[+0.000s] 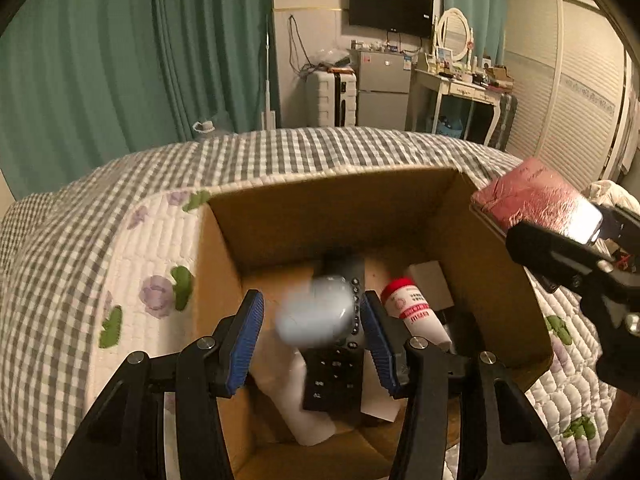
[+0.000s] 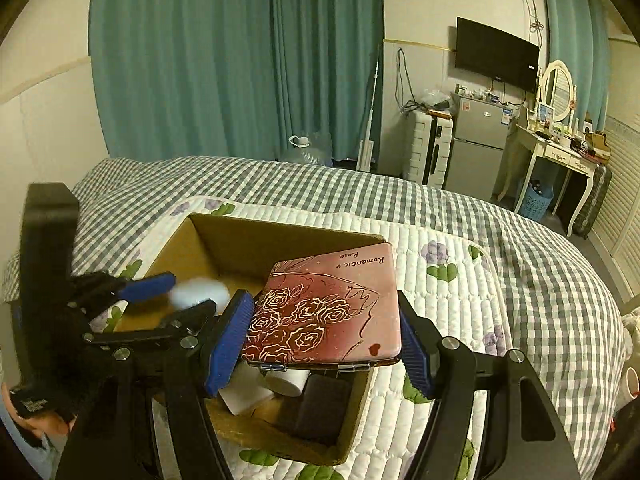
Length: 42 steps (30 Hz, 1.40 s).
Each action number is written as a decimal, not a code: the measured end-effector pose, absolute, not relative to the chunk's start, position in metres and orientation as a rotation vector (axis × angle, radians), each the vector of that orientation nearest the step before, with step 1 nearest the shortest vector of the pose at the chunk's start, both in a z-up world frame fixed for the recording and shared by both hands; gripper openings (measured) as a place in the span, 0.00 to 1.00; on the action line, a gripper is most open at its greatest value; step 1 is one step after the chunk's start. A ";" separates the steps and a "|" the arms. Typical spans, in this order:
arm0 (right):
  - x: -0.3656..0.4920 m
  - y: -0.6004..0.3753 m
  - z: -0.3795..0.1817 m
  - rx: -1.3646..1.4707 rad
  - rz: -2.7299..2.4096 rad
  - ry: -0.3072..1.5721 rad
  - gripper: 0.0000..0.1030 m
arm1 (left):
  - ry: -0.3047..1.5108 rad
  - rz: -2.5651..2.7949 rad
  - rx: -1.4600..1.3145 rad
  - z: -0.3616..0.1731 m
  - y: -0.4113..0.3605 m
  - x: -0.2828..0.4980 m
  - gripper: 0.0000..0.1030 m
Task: Organize rigid objects
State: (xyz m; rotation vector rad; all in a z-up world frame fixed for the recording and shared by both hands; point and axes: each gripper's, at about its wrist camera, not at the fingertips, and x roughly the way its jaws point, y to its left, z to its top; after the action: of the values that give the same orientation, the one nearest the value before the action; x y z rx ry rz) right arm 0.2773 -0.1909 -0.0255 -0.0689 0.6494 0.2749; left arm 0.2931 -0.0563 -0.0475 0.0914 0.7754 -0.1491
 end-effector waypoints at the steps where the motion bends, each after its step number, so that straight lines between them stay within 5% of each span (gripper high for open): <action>1: 0.278 -0.191 -0.025 -0.067 0.274 0.648 0.67 | 0.768 -0.149 0.092 -0.043 -0.055 0.293 0.56; 21: 0.326 -0.173 -0.063 -0.080 0.250 0.736 0.71 | 0.708 -0.113 0.074 -0.031 -0.024 0.289 0.57; 42: 0.167 -0.193 0.115 -0.080 0.191 0.490 0.72 | 0.462 -0.139 0.084 0.115 -0.034 0.159 0.57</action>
State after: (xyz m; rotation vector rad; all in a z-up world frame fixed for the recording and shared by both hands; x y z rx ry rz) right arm 0.1666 -0.1926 0.1149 -0.0796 0.4901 0.1912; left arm 0.1594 -0.0340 0.1146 0.0841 0.4616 -0.1393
